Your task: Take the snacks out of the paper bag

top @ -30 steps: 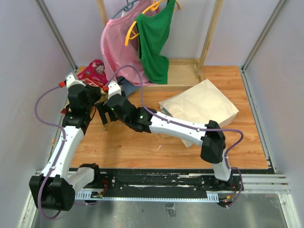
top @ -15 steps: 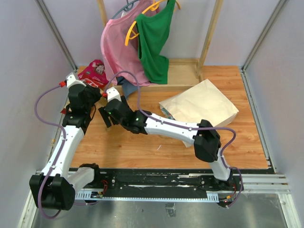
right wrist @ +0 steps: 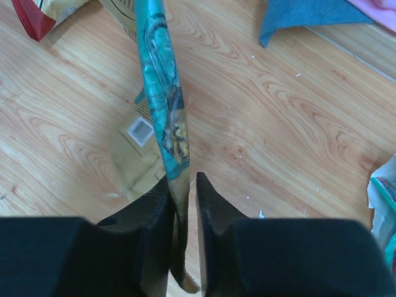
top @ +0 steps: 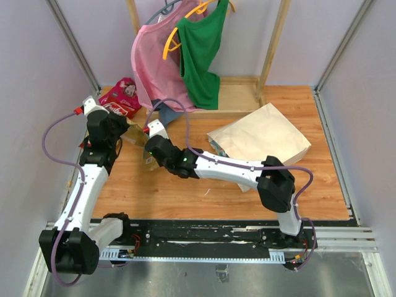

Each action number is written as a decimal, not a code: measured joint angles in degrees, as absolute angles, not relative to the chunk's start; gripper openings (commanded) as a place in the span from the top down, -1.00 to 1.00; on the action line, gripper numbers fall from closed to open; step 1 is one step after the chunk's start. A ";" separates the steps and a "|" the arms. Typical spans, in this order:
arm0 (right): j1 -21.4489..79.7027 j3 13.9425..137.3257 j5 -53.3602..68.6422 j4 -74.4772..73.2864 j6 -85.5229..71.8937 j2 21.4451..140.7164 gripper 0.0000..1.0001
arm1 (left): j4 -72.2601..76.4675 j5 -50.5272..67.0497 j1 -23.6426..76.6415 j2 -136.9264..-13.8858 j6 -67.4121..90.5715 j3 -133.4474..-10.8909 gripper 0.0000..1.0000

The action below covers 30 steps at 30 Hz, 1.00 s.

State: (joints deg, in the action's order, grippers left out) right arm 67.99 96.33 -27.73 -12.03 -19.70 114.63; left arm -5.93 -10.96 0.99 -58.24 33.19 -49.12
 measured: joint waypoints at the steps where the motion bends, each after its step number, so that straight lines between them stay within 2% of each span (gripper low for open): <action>1: 67.83 95.92 -27.70 -11.84 -19.35 114.08 0.96 | -5.93 -10.92 0.91 -58.22 33.21 -49.12 0.99; 10: 63.46 94.24 -24.49 -9.89 -13.15 110.32 0.99 | -2.50 -8.19 0.82 -58.81 32.88 -49.21 0.99; 21: 61.04 97.69 -26.06 -4.27 13.50 110.28 0.99 | 14.63 3.60 -1.72 -65.49 32.93 -48.75 0.99; 25: 61.01 94.45 -26.83 1.17 20.75 110.30 0.99 | 21.02 6.13 -2.50 -67.07 33.89 -42.39 0.99; 30: 61.04 87.83 -26.92 3.27 23.55 110.41 0.99 | 22.24 6.31 -2.52 -68.38 35.97 -33.56 0.99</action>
